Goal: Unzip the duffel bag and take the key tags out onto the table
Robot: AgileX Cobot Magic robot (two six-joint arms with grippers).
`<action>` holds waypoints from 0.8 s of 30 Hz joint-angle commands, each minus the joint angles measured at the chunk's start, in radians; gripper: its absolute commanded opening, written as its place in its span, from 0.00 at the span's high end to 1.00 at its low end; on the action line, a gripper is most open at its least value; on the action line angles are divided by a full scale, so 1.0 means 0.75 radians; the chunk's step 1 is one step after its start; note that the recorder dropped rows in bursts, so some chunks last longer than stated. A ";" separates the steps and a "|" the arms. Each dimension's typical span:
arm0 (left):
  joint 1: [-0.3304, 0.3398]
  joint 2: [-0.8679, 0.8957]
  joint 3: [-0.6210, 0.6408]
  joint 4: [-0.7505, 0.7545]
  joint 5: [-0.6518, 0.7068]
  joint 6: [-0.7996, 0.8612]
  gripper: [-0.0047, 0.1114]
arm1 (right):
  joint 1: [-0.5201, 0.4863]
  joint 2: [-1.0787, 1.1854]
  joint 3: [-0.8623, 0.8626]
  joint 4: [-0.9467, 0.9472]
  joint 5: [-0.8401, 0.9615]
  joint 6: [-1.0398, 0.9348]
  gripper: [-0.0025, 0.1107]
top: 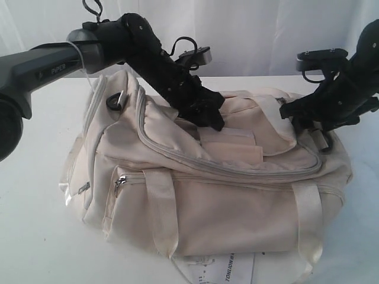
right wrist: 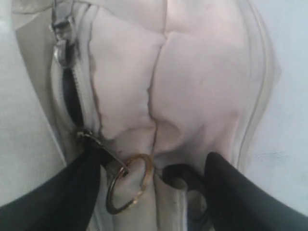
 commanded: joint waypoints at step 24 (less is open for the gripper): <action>0.003 -0.046 -0.003 0.004 0.044 -0.004 0.54 | 0.001 -0.011 0.002 0.165 0.011 -0.023 0.66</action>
